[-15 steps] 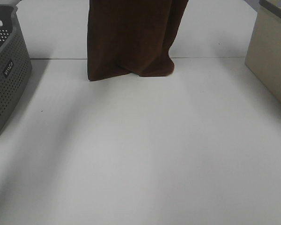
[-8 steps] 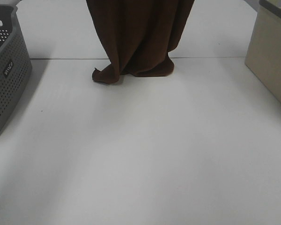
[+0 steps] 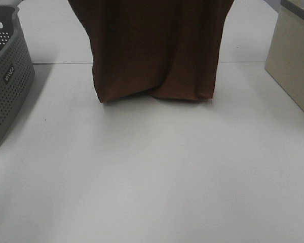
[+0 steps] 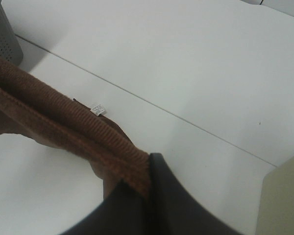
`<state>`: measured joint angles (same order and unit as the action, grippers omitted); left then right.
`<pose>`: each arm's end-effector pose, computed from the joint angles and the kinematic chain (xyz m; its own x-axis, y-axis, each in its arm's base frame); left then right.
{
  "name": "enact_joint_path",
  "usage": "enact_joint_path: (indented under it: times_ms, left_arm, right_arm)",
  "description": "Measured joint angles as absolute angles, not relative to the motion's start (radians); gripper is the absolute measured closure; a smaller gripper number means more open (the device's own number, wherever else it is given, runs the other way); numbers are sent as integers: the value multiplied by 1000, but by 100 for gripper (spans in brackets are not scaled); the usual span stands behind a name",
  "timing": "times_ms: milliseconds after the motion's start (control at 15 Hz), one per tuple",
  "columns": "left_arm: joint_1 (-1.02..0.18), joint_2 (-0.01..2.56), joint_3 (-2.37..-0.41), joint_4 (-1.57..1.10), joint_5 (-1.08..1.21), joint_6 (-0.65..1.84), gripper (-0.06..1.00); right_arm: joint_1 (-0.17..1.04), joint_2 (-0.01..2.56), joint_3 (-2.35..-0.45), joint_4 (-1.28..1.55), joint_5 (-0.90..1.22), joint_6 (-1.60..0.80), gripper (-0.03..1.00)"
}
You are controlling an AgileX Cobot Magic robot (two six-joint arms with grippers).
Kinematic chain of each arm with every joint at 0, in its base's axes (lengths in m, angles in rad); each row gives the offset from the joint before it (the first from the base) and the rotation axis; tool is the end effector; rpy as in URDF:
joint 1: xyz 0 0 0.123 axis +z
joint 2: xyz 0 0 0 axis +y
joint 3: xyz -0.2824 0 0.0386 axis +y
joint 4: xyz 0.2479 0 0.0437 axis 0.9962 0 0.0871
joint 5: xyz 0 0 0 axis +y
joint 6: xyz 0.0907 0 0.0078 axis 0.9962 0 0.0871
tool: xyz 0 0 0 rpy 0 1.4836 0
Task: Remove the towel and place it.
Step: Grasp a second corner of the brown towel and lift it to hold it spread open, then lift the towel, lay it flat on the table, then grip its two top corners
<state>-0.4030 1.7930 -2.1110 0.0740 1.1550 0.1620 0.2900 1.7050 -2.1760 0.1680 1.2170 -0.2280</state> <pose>0.3595 -0.1466 0.4470 -0.5488 0.4409 -0.7103 0.4588 0.8691 0.1849 0.3298 0.1133 0.4943 -0.5071 -0.3250 -0.7983 -0.4942 0.8684 -0.0396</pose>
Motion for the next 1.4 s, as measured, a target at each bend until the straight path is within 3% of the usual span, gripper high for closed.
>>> enact_joint_path:
  times_ms: [667,1067,1400]
  left_arm:
    - [-410,1434,-1594,-48,1116,283,94]
    - [-408,1325,-1413,-117,1105,327,94]
    - [-400,1313,-1333,-146,1141,368,94]
  right_arm:
    - [300,1379,-1759,193,1223,-347,96]
    - [300,1327,-1706,196,1231,-406,96]
    - [292,1278,-1455,235,1226,-385,96]
